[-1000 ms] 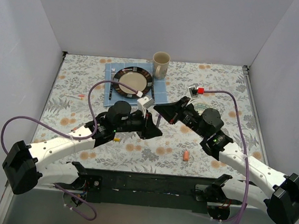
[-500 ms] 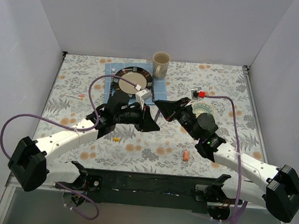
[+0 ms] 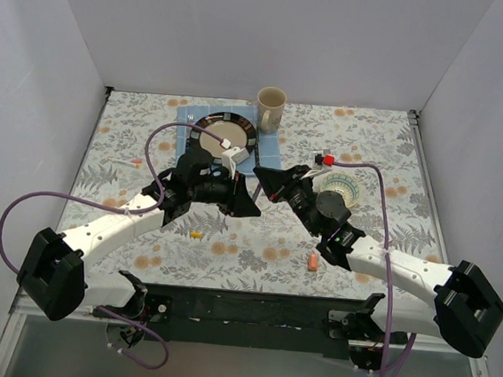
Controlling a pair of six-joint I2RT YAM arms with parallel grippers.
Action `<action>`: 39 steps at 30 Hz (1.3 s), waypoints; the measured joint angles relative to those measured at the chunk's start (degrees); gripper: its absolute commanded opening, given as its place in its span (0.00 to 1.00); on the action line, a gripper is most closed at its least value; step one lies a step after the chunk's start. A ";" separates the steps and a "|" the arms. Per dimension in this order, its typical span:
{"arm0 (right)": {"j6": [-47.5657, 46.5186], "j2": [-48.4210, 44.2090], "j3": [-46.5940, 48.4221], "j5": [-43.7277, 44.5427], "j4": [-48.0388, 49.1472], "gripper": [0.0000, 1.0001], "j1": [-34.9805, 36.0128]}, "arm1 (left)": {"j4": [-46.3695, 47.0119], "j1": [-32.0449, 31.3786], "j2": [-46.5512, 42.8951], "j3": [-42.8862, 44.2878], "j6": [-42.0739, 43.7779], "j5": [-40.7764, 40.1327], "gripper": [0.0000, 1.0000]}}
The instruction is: Insert the pens into the pen caps
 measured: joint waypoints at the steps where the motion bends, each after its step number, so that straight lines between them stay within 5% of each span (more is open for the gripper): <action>1: 0.13 0.02 -0.24 0.52 0.28 0.01 0.33 | -0.31 0.50 0.11 -0.02 0.00 0.87 0.00; 11: 1.75 -1.77 -1.95 1.73 2.49 0.02 1.64 | 0.22 3.61 0.70 -0.02 -0.09 10.60 0.00; 17: 1.51 -4.87 2.36 2.05 -5.55 0.50 2.21 | 4.28 4.76 0.00 -0.02 -0.24 14.86 0.00; 23: 0.81 -11.61 4.81 -1.66 -20.04 0.80 6.49 | 11.08 10.71 -4.26 -0.04 -1.97 4.44 0.00; 31: -1.75 -23.41 4.81 3.78 -31.50 0.88 6.36 | 3.69 10.60 -8.52 -5.27 -5.86 -5.53 0.00; 39: -2.73 -26.73 0.46 7.19 -41.90 0.87 6.36 | -4.35 3.74 2.10 -13.05 -16.11 -18.36 0.00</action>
